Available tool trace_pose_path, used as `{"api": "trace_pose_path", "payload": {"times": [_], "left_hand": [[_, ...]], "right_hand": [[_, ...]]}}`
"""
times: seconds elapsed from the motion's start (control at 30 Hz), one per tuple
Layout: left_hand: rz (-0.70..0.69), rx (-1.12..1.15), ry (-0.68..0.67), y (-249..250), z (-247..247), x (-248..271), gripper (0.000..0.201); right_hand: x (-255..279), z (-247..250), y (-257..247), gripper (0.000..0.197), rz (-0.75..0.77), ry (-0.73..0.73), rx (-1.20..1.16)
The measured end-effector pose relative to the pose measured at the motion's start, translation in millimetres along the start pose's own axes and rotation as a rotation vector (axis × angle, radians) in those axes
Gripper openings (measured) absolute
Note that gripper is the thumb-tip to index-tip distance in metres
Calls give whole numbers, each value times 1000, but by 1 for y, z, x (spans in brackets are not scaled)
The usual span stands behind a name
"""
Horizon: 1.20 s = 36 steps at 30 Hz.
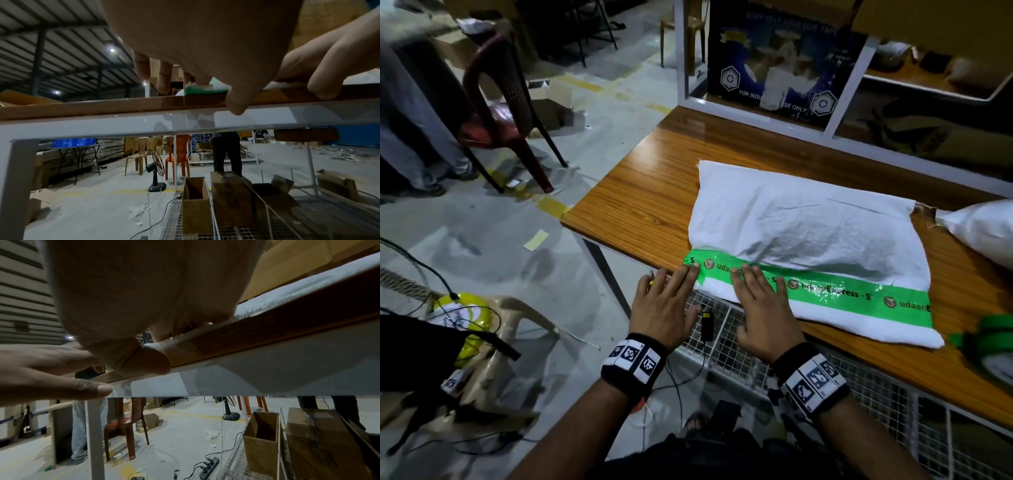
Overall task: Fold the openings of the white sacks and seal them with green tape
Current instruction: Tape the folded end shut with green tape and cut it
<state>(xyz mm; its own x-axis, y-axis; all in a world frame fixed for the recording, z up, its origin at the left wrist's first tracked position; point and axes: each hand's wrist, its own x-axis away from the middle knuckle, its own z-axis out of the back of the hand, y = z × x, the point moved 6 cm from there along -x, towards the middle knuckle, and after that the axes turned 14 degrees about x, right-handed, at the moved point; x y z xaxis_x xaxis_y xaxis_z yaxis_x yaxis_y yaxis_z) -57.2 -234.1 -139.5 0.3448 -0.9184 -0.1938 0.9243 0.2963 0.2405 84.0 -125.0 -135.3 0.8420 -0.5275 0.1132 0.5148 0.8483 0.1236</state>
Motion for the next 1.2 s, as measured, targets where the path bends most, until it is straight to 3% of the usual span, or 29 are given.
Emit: {"api": "trace_pose_path", "payload": {"times": [0.23, 0.47, 0.57, 0.67, 0.77, 0.83, 0.9, 1.0, 1.03, 1.2], "left_hand": [[64, 8, -37, -6, 1, 9, 96], [67, 36, -53, 1, 5, 14, 99], [-56, 100, -58, 13, 4, 17, 100], [-138, 289, -42, 7, 3, 19, 100], [-20, 606, -13, -11, 10, 19, 105], [21, 677, 16, -16, 12, 19, 107], [55, 768, 48, -19, 13, 19, 103], [97, 830, 65, -20, 12, 15, 96], [98, 825, 73, -20, 12, 14, 94], [50, 842, 113, -16, 11, 17, 87]], "right_hand": [[6, 0, -2, 103, -19, 10, 32], [11, -6, -2, 103, -25, 4, 74], [10, -4, -2, 102, -29, 31, 71], [9, -5, -1, 99, -24, -4, 73], [9, -3, -1, 98, -14, -41, 67], [8, 0, -1, 95, -9, -87, 33], [4, 9, 0, 86, -44, -44, -82], [-2, 42, -8, 54, -134, 389, -314], [-6, 49, -13, 44, -158, 462, -365], [-37, 40, -36, 24, -285, 223, -471]]}}
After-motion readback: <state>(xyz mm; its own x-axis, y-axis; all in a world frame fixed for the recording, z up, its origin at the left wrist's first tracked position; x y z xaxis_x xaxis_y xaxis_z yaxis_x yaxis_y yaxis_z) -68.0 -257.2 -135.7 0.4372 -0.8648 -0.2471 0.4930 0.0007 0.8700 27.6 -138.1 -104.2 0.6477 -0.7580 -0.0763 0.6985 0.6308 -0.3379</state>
